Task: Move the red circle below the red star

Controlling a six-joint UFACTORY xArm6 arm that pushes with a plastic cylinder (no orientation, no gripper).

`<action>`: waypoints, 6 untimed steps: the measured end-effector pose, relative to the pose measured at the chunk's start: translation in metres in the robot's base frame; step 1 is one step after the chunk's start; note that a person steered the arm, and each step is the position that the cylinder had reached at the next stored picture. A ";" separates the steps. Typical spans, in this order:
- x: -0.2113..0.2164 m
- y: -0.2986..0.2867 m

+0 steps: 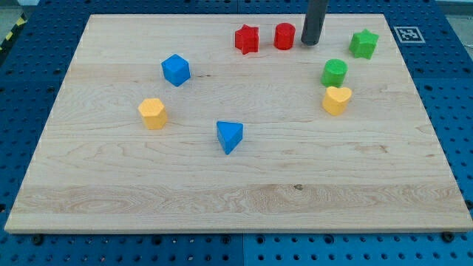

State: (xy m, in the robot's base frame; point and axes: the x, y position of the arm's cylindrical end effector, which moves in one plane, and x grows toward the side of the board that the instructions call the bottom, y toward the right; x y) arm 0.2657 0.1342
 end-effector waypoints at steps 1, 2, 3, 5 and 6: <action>-0.021 0.000; -0.023 -0.007; -0.023 -0.038; -0.008 -0.055; 0.008 -0.068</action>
State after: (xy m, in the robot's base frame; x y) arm 0.2734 0.0665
